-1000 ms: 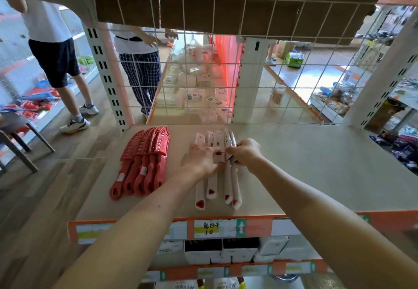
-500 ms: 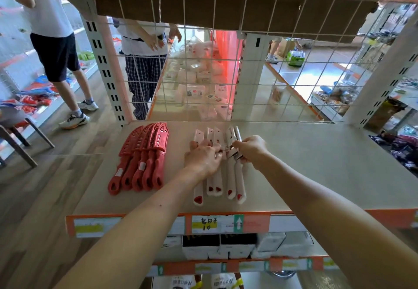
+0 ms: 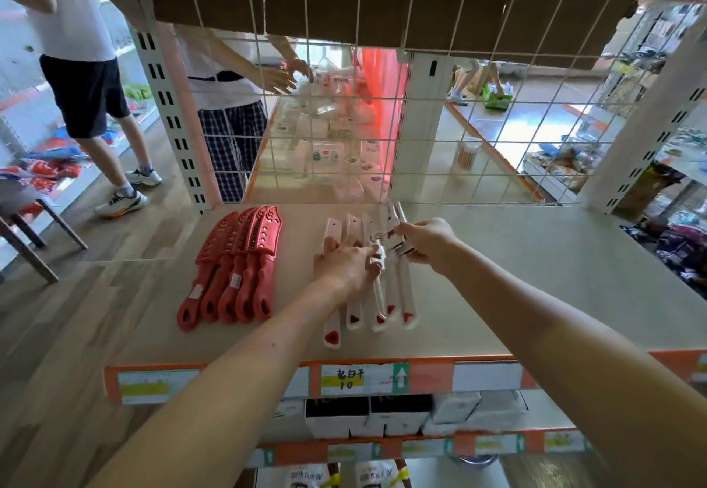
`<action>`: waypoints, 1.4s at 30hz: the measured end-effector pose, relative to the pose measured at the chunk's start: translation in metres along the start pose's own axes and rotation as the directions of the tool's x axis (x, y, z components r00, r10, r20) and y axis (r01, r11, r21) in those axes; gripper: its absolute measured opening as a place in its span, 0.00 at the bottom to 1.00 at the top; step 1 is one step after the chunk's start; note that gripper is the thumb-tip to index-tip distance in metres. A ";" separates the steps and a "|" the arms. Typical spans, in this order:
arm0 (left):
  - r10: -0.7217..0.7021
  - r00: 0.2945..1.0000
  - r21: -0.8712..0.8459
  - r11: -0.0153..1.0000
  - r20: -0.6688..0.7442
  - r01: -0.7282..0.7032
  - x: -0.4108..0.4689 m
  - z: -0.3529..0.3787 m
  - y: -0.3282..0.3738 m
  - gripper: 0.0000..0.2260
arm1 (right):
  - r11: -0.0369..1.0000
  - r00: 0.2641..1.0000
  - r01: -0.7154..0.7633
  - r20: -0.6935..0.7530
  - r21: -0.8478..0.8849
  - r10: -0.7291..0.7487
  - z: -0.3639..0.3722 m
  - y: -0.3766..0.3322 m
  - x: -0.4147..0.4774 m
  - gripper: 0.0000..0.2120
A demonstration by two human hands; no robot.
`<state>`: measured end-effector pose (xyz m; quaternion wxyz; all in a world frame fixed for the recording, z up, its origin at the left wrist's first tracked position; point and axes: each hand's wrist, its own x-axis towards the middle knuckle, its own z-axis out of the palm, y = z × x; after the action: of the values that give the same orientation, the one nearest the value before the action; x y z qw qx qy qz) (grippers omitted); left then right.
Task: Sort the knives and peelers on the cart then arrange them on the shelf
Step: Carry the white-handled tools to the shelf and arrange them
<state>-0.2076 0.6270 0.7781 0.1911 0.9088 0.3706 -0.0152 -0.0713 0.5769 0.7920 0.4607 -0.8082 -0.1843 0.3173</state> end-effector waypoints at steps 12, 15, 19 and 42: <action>0.051 0.997 -0.010 0.999 -0.056 -0.052 -0.006 -0.004 0.001 0.23 | 0.976 0.999 0.034 0.029 -0.217 -0.028 0.008 0.006 -0.003 0.16; 0.047 0.998 0.050 0.998 -0.045 -0.044 -0.006 -0.002 0.002 0.21 | 0.965 0.997 0.068 -0.028 -0.253 -0.077 0.003 0.006 -0.004 0.15; 0.041 0.999 0.095 0.995 -0.030 -0.038 -0.008 0.001 0.008 0.20 | 0.955 0.989 0.099 -0.079 -0.279 -0.126 -0.006 0.007 -0.004 0.11; 0.055 0.997 0.019 0.998 0.052 -0.056 -0.007 -0.006 0.005 0.20 | 0.951 0.979 0.166 -0.068 -0.259 -0.190 0.004 0.005 -0.015 0.09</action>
<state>-0.2098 0.6217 0.7866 0.1917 0.9199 0.3401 -0.0371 -0.0848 0.5681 0.7912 0.3892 -0.8539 -0.2738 0.2107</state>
